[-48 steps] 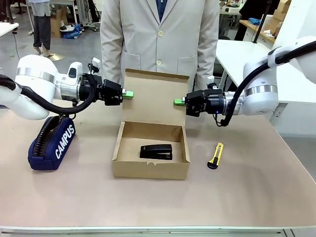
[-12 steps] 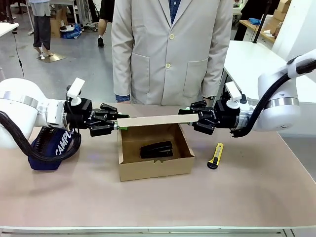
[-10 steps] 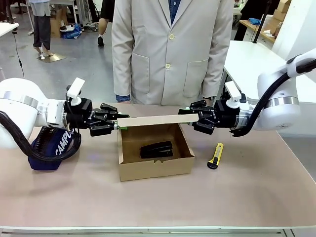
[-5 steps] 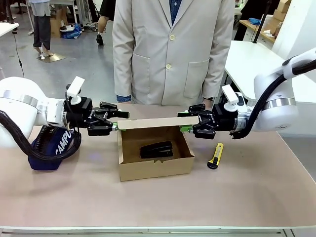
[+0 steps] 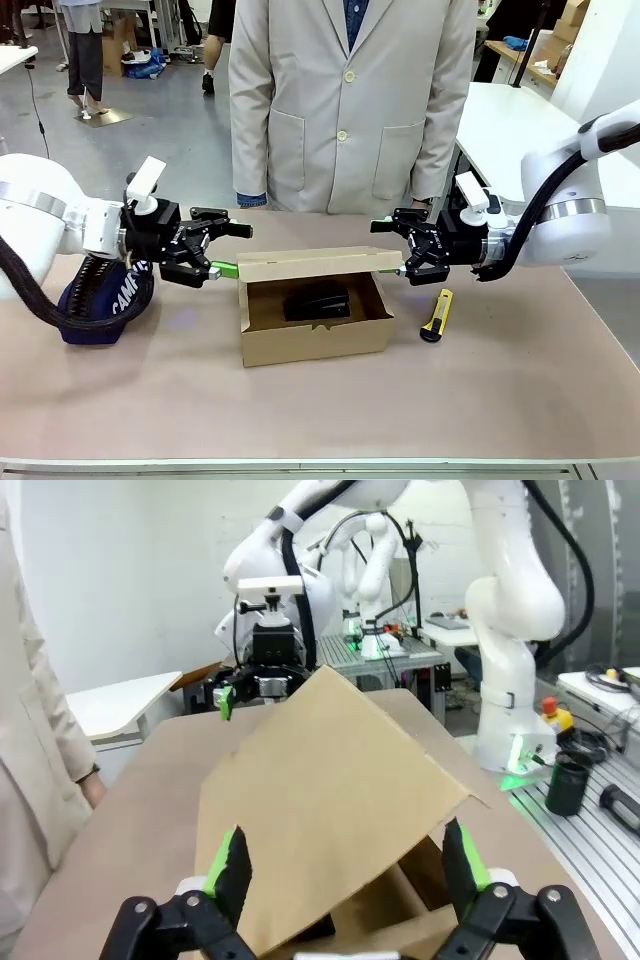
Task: Pack the item into the box.
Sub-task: Close the Mailer Box.
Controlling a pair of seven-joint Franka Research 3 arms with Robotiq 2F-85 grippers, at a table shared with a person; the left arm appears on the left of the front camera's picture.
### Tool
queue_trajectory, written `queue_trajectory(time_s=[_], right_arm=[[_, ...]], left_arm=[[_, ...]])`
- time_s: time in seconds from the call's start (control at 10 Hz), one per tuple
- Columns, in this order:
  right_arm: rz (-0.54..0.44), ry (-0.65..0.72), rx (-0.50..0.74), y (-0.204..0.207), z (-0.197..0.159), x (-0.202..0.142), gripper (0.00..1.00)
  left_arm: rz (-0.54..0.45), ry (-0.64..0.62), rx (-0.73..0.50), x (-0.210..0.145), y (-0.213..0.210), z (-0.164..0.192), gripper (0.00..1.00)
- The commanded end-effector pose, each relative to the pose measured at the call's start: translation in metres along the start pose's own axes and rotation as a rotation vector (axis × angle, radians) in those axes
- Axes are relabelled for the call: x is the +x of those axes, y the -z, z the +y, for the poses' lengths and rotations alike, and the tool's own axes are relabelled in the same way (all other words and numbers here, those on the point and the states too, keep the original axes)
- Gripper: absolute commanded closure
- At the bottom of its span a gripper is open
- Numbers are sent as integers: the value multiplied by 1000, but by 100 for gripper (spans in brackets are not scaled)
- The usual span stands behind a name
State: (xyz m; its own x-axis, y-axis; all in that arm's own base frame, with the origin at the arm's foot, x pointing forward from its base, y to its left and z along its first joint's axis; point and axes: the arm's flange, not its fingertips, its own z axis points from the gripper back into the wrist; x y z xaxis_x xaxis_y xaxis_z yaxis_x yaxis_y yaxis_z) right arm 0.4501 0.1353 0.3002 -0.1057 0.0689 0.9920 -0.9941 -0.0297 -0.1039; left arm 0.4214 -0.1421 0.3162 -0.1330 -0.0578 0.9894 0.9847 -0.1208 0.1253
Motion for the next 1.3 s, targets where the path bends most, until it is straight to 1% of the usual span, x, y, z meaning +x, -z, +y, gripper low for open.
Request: queue_trajectory(time_s=[0.0,0.1,0.2,0.3,0.4,0.5,0.6,0.7,0.8,0.9,1.1,1.2], right_arm=[[58,-38,-48,-30,22,-42,0],[66,-27,-94,-50,21,-39,0],[47,-20,-136,-63,20,-35,0],[-24,3,-171,-66,16,-27,0],[-124,72,-177,-54,10,-20,0],[-189,165,-203,-40,5,-16,0],[-239,249,-184,-28,2,-12,0],[-261,305,-165,-15,1,-6,0],[-246,314,-149,-6,0,-2,0],[-217,308,-124,3,-2,-1,0],[-124,283,-79,17,-1,-3,0],[-57,264,-73,23,0,-6,0]], left_arm=[[64,68,28,1,-33,-27,0],[59,83,90,6,-51,-35,0],[26,100,144,11,-63,-40,0],[-44,107,202,17,-63,-41,0],[-117,105,215,21,-50,-38,0],[-144,67,216,23,-35,-31,0],[-147,35,213,22,-20,-23,0],[-146,-13,188,19,-7,-16,0],[-137,-40,193,16,1,-11,0],[-127,-91,157,10,12,-6,0],[-79,-101,139,3,26,-3,0],[-56,-109,128,-1,32,-1,0]])
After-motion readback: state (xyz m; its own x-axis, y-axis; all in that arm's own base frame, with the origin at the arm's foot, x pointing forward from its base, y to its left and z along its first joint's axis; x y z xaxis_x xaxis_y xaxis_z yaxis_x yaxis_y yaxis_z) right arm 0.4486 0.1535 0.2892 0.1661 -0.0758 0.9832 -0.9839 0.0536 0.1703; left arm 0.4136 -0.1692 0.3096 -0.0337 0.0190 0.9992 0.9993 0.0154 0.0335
